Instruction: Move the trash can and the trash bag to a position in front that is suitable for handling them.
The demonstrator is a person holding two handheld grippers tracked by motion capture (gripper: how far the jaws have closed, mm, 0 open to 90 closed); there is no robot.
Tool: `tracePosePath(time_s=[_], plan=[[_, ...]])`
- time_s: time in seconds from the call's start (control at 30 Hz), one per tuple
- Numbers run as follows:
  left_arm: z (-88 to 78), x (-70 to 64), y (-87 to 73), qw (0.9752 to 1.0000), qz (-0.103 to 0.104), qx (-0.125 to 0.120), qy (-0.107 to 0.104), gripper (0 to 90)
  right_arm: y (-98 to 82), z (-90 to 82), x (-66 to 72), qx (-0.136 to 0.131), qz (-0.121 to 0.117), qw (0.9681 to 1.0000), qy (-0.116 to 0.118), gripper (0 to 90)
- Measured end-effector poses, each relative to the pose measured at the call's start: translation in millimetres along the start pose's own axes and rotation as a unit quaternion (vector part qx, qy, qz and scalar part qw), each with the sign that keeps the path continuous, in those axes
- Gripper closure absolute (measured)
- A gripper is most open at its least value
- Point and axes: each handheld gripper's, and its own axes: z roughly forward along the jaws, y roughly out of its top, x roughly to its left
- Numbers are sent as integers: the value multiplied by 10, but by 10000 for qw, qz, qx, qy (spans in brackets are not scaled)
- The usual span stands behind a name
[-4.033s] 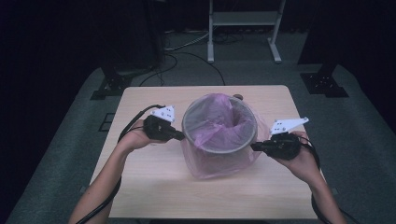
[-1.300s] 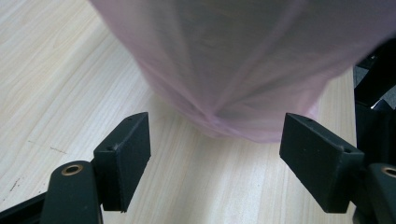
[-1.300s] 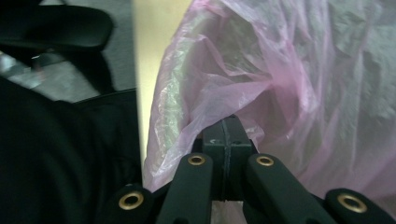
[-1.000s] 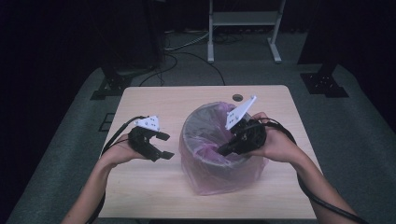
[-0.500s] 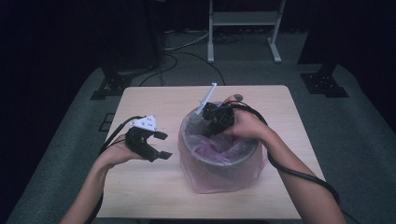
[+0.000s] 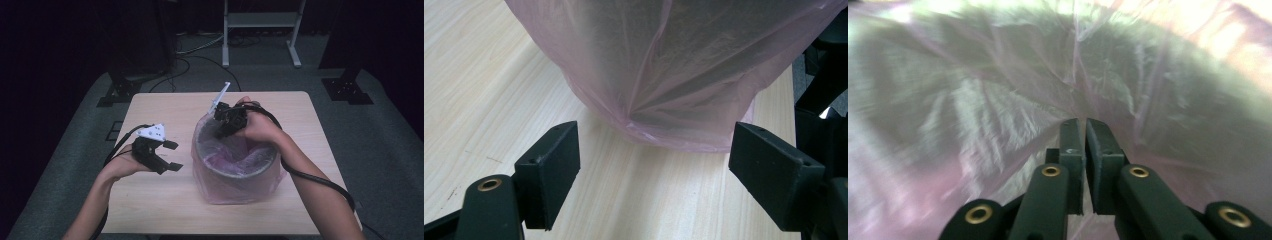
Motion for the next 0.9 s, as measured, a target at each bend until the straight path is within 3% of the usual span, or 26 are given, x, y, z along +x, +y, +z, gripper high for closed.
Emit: tracePosePath(time_s=[0.07,0.1,0.13,0.27,0.47,0.9], plan=[[13,-12,5,10000,-5,-5,-13,192,-20,-58,29,-71,33,10000,-5,835],[23,-22,12,10000,-4,13,-15,192,-80,-197,86,-289,40,9996,42,827],[28,-25,17,10000,2,13,-24,191,-114,-252,108,-339,27,9994,57,827],[45,-25,35,10000,-17,26,-25,186,-218,-330,137,-281,63,9996,31,828],[76,-18,79,10000,46,40,-65,183,-338,-197,-106,70,397,9988,-276,844],[59,28,40,10000,-11,50,-35,183,-298,-90,-402,243,595,9961,-602,876]])
